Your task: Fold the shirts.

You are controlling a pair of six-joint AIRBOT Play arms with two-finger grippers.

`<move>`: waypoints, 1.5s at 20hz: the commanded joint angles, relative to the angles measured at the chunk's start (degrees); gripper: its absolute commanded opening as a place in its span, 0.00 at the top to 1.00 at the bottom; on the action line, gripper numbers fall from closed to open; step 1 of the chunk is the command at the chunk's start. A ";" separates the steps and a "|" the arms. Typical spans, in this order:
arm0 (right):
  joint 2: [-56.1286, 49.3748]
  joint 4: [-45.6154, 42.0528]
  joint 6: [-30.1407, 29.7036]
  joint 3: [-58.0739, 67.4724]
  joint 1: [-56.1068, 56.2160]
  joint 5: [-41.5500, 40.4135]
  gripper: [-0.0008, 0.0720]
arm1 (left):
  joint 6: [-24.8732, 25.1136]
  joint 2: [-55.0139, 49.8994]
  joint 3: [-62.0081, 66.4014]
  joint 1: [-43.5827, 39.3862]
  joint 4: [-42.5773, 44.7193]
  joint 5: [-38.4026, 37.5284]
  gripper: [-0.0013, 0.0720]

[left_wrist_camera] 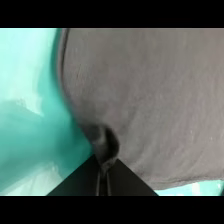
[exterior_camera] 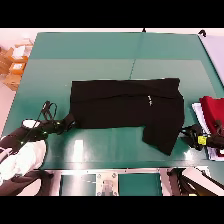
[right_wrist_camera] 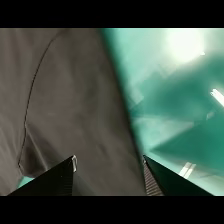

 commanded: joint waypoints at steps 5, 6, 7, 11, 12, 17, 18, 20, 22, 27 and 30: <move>-1.49 -0.79 1.55 -1.81 7.48 -2.38 0.53 | 2.08 0.24 0.96 -0.85 -0.17 1.09 0.94; -1.49 -0.79 1.55 -1.79 7.45 -2.16 0.63 | 2.05 0.24 2.08 -0.85 1.40 0.90 0.94; -1.49 -0.76 1.60 -1.68 7.45 -2.12 0.83 | 1.57 0.24 3.58 -0.83 4.46 0.79 0.94; -1.49 -0.52 4.20 -1.51 7.91 -1.92 0.97 | -4.61 0.24 8.70 8.50 17.68 -5.95 0.95; -1.49 -0.35 4.70 -1.68 8.96 -1.92 0.97 | -4.57 0.24 8.92 12.28 18.95 -8.26 0.95; -1.49 -0.37 9.31 -2.08 16.81 -2.23 0.97 | -0.59 0.22 8.90 16.90 18.75 -12.26 0.94; -1.49 -0.37 10.16 -2.10 16.87 -2.21 0.97 | -0.61 0.22 8.90 16.90 18.75 -12.66 0.94; -1.49 -0.39 10.58 -2.08 16.85 -2.21 0.97 | -0.74 0.22 8.90 16.90 18.78 -14.08 0.92; -1.49 -0.37 10.58 -2.08 16.85 -2.21 0.97 | -2.62 0.22 8.52 16.90 18.80 -15.12 0.17; -1.49 -0.35 10.12 -2.08 16.85 -2.38 0.97 | -6.88 0.22 3.15 16.90 17.29 -15.12 0.17; -1.49 -0.37 10.12 -2.10 16.85 -2.93 0.97 | -4.17 0.22 0.68 16.90 8.35 -9.75 0.17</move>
